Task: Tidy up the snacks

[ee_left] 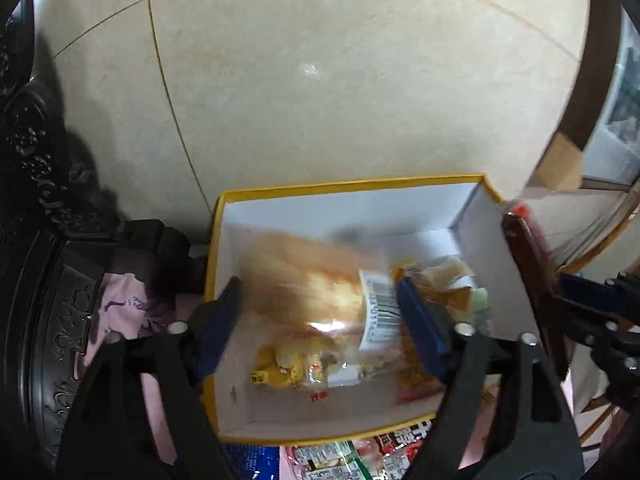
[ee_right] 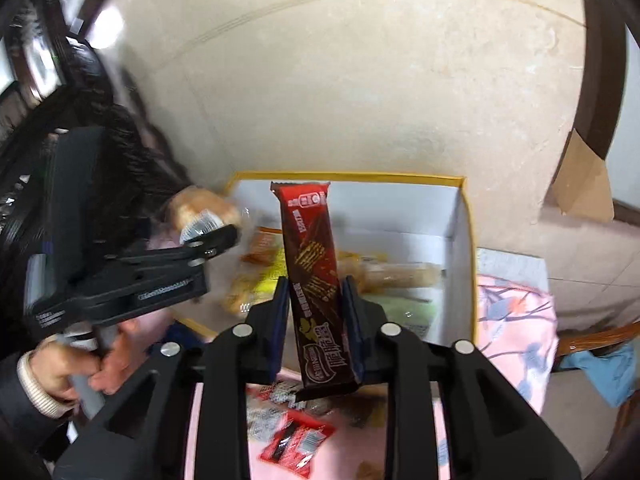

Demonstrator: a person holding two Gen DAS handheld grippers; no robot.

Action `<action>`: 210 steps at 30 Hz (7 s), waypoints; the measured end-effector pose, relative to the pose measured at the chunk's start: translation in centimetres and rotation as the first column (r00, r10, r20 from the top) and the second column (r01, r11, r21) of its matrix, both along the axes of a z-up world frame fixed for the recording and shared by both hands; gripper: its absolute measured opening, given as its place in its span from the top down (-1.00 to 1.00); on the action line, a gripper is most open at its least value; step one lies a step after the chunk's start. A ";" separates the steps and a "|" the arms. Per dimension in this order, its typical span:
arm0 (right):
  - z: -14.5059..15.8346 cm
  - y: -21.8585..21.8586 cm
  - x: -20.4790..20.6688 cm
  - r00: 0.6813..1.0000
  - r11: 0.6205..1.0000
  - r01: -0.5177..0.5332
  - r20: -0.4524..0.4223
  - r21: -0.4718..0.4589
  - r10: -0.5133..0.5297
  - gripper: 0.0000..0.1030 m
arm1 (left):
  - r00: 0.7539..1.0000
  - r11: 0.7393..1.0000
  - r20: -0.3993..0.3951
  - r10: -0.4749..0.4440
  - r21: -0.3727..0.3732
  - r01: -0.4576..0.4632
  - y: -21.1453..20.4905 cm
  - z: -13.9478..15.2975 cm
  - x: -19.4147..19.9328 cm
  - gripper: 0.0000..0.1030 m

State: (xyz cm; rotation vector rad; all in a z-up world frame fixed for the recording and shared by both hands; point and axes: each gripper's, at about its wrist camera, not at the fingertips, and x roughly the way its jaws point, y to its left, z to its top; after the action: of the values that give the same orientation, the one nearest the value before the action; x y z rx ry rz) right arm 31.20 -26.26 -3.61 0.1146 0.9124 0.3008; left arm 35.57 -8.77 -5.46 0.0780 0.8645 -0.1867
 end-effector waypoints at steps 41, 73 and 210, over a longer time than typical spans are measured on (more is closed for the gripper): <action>-16.0 -2.9 -26.0 0.923 0.978 0.146 -0.337 -0.147 -0.188 0.50 | 0.969 0.981 -0.174 -0.173 0.060 0.186 -8.3 -11.8 -20.1 -0.91; -11.9 -4.5 -24.2 0.931 0.978 0.206 -0.298 -0.044 -0.210 0.51 | 0.964 0.985 -0.238 -0.122 0.093 0.148 -9.1 -15.4 -19.4 -0.33; -7.3 1.6 -16.1 0.973 0.959 0.134 -0.215 0.250 -0.080 0.80 | 0.997 0.997 0.037 -0.075 -0.025 0.076 2.2 -3.3 -16.2 0.71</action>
State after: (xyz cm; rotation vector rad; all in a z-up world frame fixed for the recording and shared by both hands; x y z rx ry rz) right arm 15.07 -24.62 -10.93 0.4466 1.0615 0.3112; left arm 19.42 -6.55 -8.77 0.0893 0.8233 -0.2663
